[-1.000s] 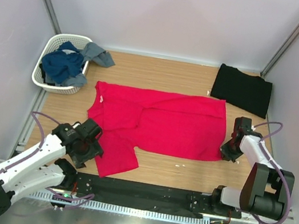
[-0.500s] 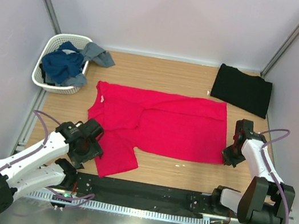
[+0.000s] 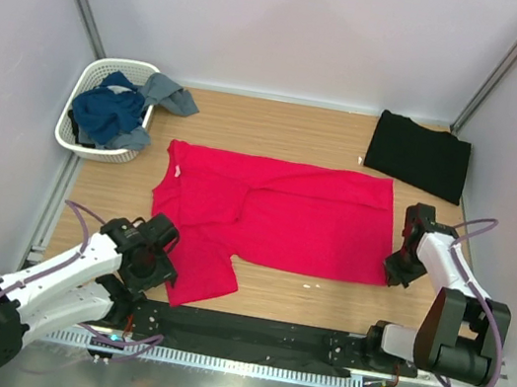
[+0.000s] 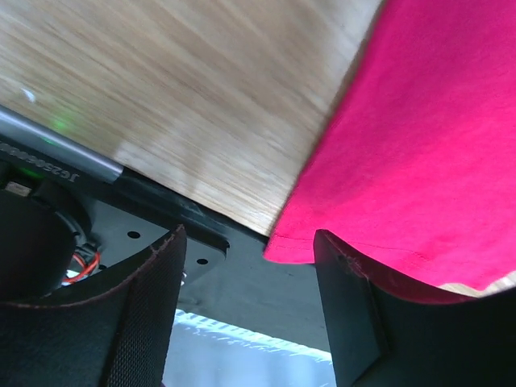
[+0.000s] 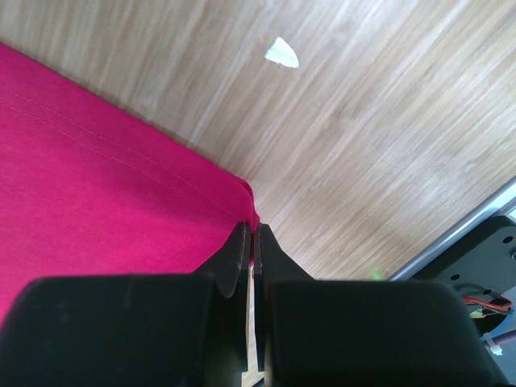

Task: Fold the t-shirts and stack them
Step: Fold the tshirt

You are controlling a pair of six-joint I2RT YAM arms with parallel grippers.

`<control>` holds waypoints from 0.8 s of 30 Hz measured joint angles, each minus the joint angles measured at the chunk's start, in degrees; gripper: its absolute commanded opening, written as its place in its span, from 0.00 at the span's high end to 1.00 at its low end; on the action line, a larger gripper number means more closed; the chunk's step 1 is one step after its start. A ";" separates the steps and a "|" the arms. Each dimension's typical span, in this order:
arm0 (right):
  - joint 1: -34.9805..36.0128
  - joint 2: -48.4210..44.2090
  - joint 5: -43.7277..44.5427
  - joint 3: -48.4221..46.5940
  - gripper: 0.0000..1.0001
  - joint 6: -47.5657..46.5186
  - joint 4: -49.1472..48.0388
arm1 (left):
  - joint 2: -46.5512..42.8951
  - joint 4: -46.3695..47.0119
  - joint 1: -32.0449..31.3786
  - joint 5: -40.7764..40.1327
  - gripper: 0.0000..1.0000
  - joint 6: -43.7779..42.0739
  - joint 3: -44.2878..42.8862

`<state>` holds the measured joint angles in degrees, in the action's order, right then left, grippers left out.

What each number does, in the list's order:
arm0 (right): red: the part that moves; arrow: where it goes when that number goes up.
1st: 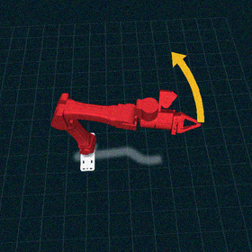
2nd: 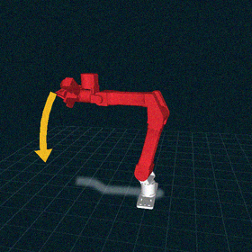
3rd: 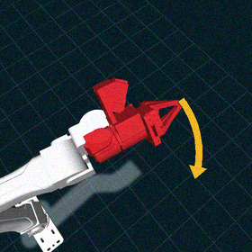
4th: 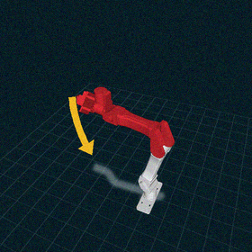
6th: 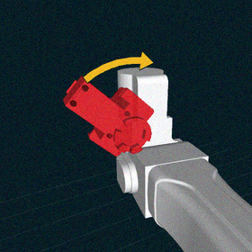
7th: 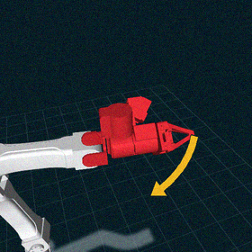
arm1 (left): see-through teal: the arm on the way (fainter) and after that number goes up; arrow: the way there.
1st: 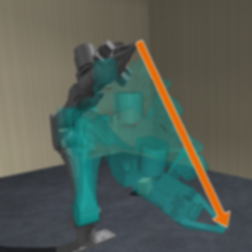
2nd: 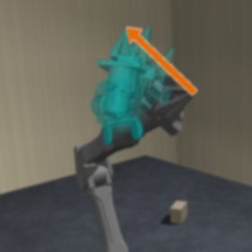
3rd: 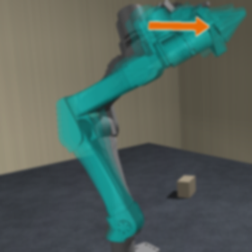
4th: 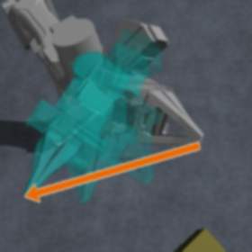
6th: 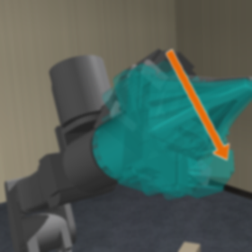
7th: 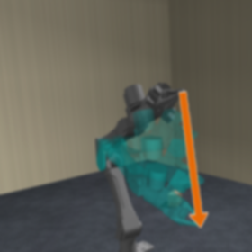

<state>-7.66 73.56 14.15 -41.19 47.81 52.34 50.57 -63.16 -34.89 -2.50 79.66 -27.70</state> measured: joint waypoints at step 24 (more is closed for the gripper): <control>0.00 3.69 0.33 -3.89 0.99 -4.57 -2.21 | 13.70 5.88 -13.53 1.90 0.57 7.56 -3.65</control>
<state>-7.66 77.25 14.48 -45.08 43.24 50.13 64.27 -57.28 -48.42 -0.60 87.22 -31.35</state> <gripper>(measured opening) 0.037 0.489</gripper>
